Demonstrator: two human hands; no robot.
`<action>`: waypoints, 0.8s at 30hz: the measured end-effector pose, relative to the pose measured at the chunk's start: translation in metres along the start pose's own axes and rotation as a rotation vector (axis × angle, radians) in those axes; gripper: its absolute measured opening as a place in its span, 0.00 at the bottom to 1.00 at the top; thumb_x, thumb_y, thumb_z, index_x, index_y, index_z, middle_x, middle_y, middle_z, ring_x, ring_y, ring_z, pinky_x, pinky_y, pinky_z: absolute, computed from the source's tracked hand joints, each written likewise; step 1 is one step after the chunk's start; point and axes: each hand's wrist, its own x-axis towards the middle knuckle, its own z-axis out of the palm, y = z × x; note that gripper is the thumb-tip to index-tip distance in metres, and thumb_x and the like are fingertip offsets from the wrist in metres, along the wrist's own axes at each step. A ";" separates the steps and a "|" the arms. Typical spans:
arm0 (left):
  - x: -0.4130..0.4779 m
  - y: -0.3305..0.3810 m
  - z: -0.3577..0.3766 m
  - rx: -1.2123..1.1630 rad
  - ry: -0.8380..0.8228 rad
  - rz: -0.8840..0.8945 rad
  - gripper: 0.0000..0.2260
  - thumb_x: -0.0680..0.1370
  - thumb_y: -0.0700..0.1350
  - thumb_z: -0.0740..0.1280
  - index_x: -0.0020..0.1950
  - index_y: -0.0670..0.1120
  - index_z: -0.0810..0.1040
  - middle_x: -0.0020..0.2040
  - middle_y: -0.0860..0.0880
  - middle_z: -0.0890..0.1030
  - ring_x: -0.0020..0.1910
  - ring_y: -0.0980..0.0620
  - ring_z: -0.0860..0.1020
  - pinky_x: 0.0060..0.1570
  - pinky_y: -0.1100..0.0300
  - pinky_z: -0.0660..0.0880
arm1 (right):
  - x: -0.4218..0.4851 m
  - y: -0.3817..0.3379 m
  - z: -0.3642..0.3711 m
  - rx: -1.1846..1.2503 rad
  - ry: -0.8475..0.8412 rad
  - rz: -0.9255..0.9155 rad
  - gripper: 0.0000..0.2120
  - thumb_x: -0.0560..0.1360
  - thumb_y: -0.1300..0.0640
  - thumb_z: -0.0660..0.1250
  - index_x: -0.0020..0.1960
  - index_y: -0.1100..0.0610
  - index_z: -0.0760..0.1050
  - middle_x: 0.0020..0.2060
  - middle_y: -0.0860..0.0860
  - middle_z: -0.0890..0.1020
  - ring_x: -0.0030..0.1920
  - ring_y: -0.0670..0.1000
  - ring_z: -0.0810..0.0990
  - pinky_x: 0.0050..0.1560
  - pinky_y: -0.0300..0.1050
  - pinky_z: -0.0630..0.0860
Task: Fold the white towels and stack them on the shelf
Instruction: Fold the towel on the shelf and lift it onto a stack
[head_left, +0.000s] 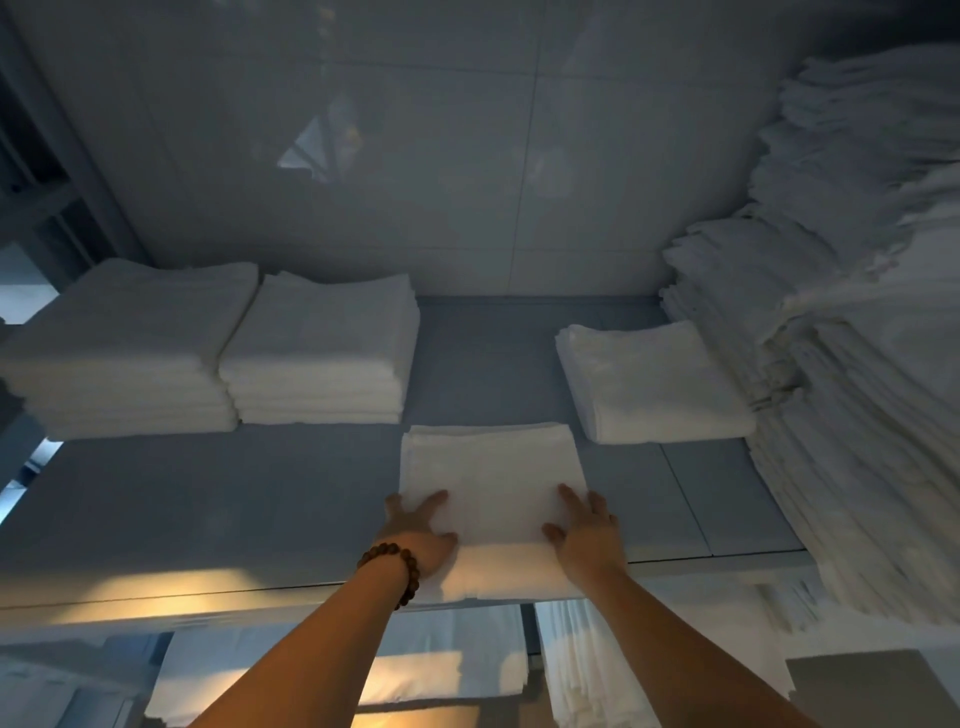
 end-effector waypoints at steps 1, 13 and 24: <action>-0.001 -0.001 0.000 -0.031 -0.010 0.003 0.27 0.76 0.56 0.62 0.72 0.66 0.55 0.75 0.47 0.41 0.69 0.43 0.66 0.64 0.58 0.66 | -0.001 0.000 -0.001 0.019 -0.006 0.011 0.28 0.78 0.45 0.58 0.75 0.46 0.52 0.73 0.57 0.57 0.68 0.61 0.64 0.69 0.49 0.64; -0.017 0.006 0.000 -0.057 0.087 0.128 0.23 0.78 0.35 0.57 0.72 0.49 0.65 0.76 0.44 0.51 0.72 0.46 0.60 0.69 0.59 0.57 | -0.023 -0.011 -0.014 0.021 0.073 -0.078 0.20 0.77 0.57 0.59 0.68 0.50 0.65 0.62 0.55 0.70 0.55 0.58 0.77 0.57 0.49 0.75; -0.037 0.086 -0.019 0.210 0.478 0.352 0.18 0.76 0.38 0.60 0.66 0.45 0.68 0.73 0.44 0.57 0.62 0.42 0.71 0.56 0.53 0.73 | -0.043 -0.050 -0.067 -0.357 0.485 -0.294 0.26 0.64 0.60 0.74 0.61 0.53 0.76 0.60 0.56 0.78 0.41 0.54 0.81 0.36 0.44 0.79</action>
